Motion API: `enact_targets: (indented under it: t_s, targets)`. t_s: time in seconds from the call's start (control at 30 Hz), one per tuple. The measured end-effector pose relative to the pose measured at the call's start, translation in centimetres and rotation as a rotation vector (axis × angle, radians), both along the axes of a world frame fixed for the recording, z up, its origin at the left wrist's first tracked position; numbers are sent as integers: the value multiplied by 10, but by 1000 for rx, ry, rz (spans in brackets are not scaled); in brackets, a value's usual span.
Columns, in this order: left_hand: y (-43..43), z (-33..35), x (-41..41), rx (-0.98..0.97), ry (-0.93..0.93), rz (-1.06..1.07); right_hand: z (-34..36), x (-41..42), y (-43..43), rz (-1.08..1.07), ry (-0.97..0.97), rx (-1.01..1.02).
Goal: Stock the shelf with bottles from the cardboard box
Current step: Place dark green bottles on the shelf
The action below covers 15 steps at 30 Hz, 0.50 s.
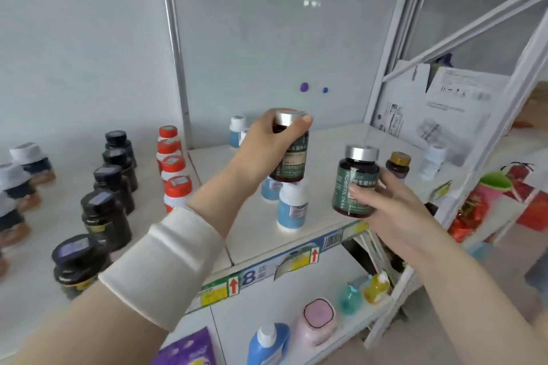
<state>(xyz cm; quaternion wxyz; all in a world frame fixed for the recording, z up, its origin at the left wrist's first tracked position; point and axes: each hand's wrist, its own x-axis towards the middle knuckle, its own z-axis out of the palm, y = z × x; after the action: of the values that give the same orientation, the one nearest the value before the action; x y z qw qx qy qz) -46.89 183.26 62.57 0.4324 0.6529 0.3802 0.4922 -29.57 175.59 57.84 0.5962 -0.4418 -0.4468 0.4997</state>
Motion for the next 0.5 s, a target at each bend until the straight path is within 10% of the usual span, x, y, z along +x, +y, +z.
enact_targets:
  t_s: [0.5]
  targets:
    - [221, -9, 101, -119, 440, 226, 14, 110, 250, 149, -516, -134]
